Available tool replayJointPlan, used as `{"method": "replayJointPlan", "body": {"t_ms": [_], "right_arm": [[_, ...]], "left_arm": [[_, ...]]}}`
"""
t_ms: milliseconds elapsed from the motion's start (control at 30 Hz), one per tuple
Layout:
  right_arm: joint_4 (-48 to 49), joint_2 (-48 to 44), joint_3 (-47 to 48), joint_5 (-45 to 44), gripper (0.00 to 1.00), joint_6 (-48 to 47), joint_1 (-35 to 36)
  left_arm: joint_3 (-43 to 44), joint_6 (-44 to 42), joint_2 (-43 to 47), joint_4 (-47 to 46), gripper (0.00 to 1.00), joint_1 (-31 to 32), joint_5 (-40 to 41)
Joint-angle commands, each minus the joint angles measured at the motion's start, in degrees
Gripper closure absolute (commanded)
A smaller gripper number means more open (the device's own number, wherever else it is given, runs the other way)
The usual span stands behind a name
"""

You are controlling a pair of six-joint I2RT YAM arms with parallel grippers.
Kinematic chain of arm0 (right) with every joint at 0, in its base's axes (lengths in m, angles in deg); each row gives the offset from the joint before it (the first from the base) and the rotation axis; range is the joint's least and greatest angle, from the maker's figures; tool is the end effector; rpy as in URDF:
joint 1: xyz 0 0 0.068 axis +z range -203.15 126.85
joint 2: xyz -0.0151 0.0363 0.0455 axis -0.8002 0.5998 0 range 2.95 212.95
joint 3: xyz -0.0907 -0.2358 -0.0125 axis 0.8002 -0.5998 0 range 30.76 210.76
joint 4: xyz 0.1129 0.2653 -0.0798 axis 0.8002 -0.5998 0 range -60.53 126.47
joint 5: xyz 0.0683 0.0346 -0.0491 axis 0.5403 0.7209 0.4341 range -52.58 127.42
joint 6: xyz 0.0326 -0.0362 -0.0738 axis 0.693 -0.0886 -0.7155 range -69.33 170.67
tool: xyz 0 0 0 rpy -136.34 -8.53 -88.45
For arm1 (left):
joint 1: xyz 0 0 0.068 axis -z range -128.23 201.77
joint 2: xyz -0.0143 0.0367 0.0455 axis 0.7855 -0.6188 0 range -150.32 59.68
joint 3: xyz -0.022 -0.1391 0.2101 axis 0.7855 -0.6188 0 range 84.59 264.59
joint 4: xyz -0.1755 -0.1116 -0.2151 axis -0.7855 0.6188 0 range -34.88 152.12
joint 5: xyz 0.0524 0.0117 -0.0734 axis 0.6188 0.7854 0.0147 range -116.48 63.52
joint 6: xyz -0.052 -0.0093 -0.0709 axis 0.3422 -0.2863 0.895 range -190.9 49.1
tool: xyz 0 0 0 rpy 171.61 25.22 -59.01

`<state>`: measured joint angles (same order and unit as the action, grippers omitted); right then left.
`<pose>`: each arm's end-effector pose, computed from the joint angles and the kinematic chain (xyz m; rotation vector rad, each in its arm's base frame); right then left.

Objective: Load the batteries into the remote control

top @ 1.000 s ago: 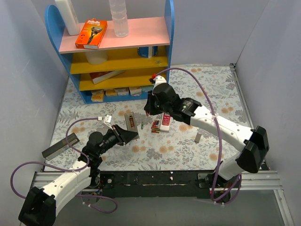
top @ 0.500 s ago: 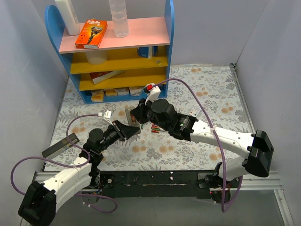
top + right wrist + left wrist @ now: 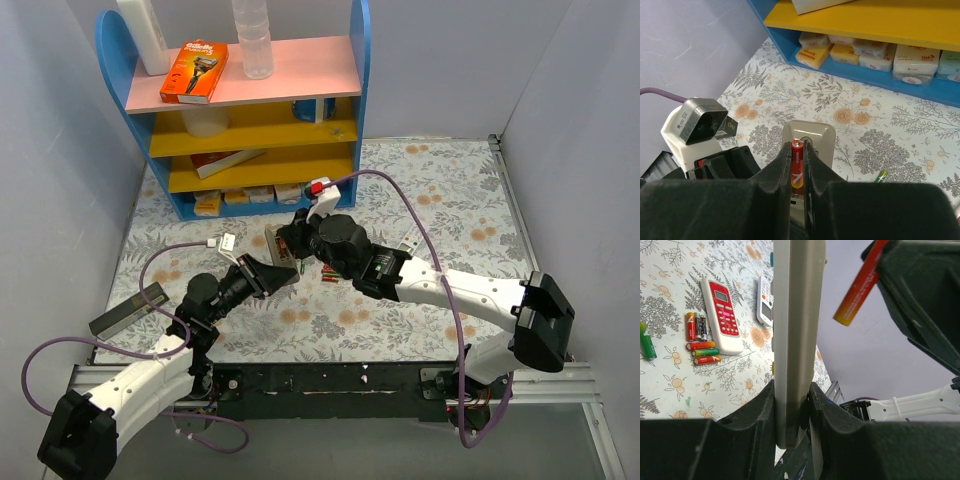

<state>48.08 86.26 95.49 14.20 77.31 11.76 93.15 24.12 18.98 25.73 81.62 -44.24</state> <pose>0.2089 0.3726 0.3037 -0.2694 1.7357 0.8486 0.2113 -0.1488 0.1643 -0.8188 1.8290 -1.8177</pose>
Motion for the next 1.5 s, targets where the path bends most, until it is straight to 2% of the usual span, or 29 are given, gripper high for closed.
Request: {"method": "replayJointPlan", "body": {"t_ms": [0,1133,1467], "right_arm": [[4.5,0.5,-0.3,-1.0,0.99,-1.5,0.1],[4.4,4.5,-2.6,-2.4,0.98,-3.0,0.1],[2.2,5.5,-1.3,-4.0,0.84,-1.6,0.1]], "left_arm": [[2.9,0.2,0.7,0.4,1.0,0.3,0.7],[5.2,-1.0,0.8,6.3,1.0,0.7,3.1],[5.1,-1.7,1.2,6.4,1.0,0.7,2.4]]}}
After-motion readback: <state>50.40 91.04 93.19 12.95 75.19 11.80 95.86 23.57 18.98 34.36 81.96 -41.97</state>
